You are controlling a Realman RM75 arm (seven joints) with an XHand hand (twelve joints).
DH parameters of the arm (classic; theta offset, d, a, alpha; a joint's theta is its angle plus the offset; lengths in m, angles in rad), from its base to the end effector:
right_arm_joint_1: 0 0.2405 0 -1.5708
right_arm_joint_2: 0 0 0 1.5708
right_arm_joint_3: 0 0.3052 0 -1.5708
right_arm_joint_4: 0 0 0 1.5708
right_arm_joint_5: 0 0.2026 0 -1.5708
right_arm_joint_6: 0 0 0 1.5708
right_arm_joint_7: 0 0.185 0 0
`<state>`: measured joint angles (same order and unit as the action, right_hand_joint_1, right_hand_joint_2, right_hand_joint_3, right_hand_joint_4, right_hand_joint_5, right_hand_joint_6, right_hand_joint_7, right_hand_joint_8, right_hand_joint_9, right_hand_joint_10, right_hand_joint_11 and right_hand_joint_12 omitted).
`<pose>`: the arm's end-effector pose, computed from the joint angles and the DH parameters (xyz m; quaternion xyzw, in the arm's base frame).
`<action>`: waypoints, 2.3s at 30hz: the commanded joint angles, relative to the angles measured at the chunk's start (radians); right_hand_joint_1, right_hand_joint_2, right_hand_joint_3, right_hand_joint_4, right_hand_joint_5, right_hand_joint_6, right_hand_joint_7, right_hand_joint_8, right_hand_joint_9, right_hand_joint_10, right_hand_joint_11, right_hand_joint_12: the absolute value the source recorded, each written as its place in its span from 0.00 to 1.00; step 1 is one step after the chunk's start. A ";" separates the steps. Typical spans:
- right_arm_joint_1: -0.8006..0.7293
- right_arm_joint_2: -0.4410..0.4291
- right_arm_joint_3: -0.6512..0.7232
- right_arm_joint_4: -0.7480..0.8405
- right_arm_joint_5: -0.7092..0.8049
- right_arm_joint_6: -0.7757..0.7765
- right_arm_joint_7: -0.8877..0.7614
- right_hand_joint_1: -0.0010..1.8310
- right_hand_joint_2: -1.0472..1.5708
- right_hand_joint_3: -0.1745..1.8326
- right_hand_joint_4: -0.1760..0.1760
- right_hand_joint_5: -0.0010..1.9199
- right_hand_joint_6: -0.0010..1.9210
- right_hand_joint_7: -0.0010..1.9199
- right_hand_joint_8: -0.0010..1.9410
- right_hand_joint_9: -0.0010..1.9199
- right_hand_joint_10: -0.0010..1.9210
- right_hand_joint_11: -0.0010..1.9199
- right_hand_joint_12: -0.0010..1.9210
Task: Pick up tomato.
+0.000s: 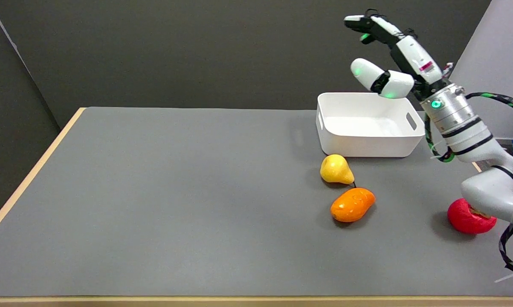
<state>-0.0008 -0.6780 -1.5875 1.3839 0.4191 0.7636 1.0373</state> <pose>-0.1229 -0.3528 0.4664 0.7779 -0.0182 0.3419 0.5268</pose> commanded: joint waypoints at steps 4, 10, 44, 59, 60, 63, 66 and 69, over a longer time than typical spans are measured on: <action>-0.513 -0.133 0.582 0.106 0.125 -0.091 -0.246 0.19 0.64 0.52 0.80 0.14 0.26 0.17 0.18 0.10 0.33 0.08 0.66; -0.712 -0.208 0.758 0.134 0.082 -0.098 -0.247 0.20 0.64 0.52 0.80 0.14 0.27 0.19 0.19 0.12 0.35 0.09 0.67; -1.022 -0.335 0.880 0.433 0.147 -0.449 -0.222 0.06 0.62 0.53 0.85 0.14 0.28 0.19 0.19 0.13 0.34 0.10 0.67; -1.043 -0.334 0.898 0.417 0.427 -0.554 -0.766 0.09 0.61 0.51 0.76 0.12 0.24 0.12 0.16 0.06 0.31 0.01 0.61; -1.044 -0.334 0.909 0.419 0.443 -0.569 -0.766 0.09 0.61 0.51 0.76 0.12 0.23 0.12 0.16 0.06 0.31 0.01 0.61; -1.054 -0.334 0.945 0.422 0.456 -0.627 -0.766 0.09 0.61 0.51 0.75 0.11 0.23 0.12 0.16 0.05 0.30 0.01 0.60; -1.073 -0.334 0.971 0.426 0.457 -0.684 -0.756 0.09 0.61 0.51 0.76 0.11 0.22 0.11 0.16 0.05 0.30 0.01 0.60; -1.107 -0.334 0.979 0.428 0.481 -0.719 -0.753 0.08 0.61 0.51 0.76 0.10 0.22 0.11 0.15 0.05 0.30 0.01 0.60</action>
<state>-1.0285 -1.0077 -0.6909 1.7884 0.7456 0.2602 0.4549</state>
